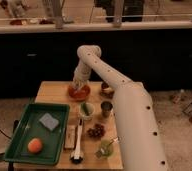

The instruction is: Place towel in red bowl

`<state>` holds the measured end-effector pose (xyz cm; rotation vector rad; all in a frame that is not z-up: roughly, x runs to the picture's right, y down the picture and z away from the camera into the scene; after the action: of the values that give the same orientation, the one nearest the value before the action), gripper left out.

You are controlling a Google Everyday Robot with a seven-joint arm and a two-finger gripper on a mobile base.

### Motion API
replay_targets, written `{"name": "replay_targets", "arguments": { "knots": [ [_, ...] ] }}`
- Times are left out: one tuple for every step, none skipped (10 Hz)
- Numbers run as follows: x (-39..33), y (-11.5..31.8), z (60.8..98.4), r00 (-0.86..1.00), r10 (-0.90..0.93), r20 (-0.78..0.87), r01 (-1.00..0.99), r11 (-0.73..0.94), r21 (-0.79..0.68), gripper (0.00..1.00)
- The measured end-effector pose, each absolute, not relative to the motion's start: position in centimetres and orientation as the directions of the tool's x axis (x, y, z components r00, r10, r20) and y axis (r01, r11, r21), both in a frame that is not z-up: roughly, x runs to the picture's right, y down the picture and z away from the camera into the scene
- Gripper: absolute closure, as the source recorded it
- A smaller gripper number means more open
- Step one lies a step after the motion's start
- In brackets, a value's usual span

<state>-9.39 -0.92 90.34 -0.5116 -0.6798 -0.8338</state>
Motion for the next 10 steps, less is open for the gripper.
{"name": "replay_targets", "arguments": {
  "knots": [
    [-9.36,-0.91,90.45,0.469,-0.502,0.727,0.813,0.567,-0.134,1.0],
    [-9.33,-0.82,90.48,0.448,-0.506,0.737,0.824,0.554,-0.12,1.0],
    [-9.31,-0.83,90.52,0.422,-0.515,0.746,0.835,0.542,-0.098,1.0],
    [-9.19,-0.7,90.58,0.405,-0.521,0.751,0.842,0.533,-0.084,1.0],
    [-8.99,-0.54,90.68,0.366,-0.54,0.758,0.858,0.511,-0.05,1.0],
    [-8.82,-0.38,90.75,0.336,-0.554,0.762,0.87,0.492,-0.025,1.0],
    [-8.76,-0.32,90.82,0.329,-0.556,0.763,0.872,0.489,-0.019,1.0],
    [-8.7,-0.17,91.09,0.325,-0.557,0.765,0.873,0.488,-0.016,1.0],
    [-8.66,-0.01,91.18,0.323,-0.555,0.766,0.874,0.485,-0.017,1.0],
    [-8.68,0.07,91.25,0.322,-0.555,0.767,0.875,0.484,-0.017,1.0]
  ]
}}
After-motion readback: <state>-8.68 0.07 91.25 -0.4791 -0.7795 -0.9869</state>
